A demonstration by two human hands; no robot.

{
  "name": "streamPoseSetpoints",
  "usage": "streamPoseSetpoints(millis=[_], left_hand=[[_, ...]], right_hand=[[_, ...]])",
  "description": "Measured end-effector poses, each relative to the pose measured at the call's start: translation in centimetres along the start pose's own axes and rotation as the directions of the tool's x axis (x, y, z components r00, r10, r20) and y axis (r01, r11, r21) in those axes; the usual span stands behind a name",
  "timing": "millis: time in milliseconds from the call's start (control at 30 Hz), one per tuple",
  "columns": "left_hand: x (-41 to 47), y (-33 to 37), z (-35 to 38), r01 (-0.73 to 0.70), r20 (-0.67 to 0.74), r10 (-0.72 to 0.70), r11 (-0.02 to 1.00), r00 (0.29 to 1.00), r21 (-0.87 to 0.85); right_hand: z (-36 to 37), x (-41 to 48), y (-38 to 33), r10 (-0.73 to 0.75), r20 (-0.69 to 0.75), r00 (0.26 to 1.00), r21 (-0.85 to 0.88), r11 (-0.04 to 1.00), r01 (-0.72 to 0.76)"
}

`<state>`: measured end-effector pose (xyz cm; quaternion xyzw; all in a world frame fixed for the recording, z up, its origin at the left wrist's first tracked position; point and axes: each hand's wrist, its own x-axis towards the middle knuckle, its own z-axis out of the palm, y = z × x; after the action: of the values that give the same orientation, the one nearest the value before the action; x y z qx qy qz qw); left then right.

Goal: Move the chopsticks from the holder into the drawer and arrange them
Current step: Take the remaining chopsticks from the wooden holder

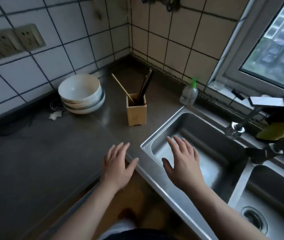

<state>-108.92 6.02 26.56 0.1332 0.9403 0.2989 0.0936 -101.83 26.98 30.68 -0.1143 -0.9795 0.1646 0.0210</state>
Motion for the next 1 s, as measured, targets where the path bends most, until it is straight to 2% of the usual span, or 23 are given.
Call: streamPoseSetpoints(millis=[233, 400, 533, 667, 800, 1000], left_hand=[[11.3, -1.7, -2.0, 0.06, -0.013, -0.062, 0.992, 0.998, -0.114], [19.6, -1.9, -4.4, 0.133, -0.014, -0.14, 0.964, 0.99, -0.232], [24.6, -2.0, -5.5, 0.169, 0.054, -0.16, 0.939, 0.986, -0.299], [28.3, -1.6, -5.7, 0.12, 0.152, -0.065, 0.917, 0.986, -0.38], [30.8, 0.2, -5.4, 0.093, 0.279, 0.065, 0.85, 0.958, -0.518], [33.2, 2.1, -5.0, 0.032, 0.314, 0.168, 0.838, 0.935, -0.544]], right_hand=[[0.4, 8.8, -1.7, 0.02, -0.06, 0.998, 0.021, 1.0, -0.018], [0.9, 14.1, -3.5, 0.061, -0.052, 0.997, 0.067, 0.996, -0.057], [1.7, 17.3, -4.9, 0.131, -0.033, 0.991, 0.167, 0.978, -0.124], [2.3, 20.0, -5.9, 0.221, 0.007, 0.975, 0.309, 0.927, -0.212], [2.4, 22.6, -6.8, 0.329, 0.051, 0.943, 0.459, 0.831, -0.315], [2.9, 26.5, -7.8, 0.48, 0.099, 0.872, 0.651, 0.632, -0.421]])
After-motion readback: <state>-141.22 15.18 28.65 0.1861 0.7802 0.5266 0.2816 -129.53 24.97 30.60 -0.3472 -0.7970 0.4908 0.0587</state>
